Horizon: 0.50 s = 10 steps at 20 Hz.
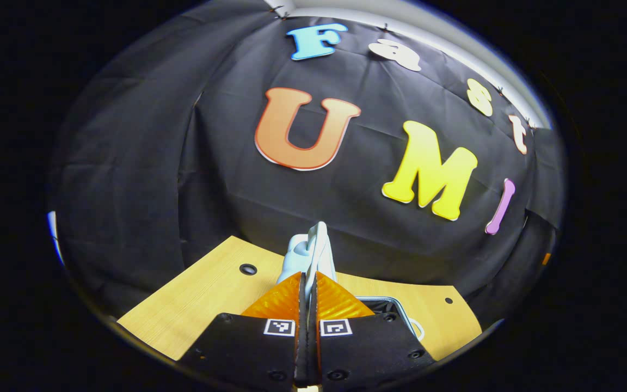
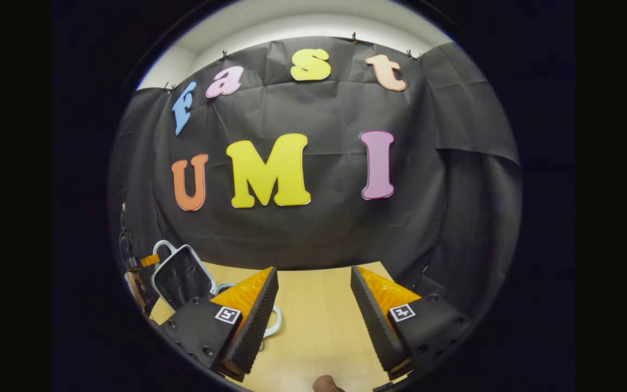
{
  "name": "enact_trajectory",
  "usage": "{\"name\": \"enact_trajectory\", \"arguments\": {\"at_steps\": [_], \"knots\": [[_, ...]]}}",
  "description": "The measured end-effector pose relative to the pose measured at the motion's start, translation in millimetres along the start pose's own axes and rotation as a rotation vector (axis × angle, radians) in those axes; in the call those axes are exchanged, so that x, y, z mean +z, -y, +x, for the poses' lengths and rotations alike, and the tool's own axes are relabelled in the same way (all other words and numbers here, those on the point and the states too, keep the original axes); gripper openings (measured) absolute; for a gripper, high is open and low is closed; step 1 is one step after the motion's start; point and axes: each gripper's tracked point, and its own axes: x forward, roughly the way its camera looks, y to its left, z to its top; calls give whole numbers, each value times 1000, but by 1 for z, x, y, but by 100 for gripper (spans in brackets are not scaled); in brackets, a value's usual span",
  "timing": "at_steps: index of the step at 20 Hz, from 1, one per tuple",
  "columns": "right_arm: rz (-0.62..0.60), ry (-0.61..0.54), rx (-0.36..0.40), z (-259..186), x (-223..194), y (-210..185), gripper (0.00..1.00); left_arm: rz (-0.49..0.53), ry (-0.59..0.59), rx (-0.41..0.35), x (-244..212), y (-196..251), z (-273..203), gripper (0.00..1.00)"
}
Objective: First open the suitcase, pack the skin care products into it, and then close the suitcase.
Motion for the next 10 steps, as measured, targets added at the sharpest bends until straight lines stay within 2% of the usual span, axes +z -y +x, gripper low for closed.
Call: {"name": "enact_trajectory", "arguments": {"at_steps": [3,6,8,10], "knots": [[14,4,10,0,1,21,80,126,3,-23,-2,51,-3,3],[8,5,7,1,-2,45,81,216,0,-15,-10,93,-3,3],[12,-6,16,2,-7,54,80,249,0,-12,-20,118,1,3],[10,-24,25,2,-15,63,80,238,-17,-58,-39,150,9,3]]}}
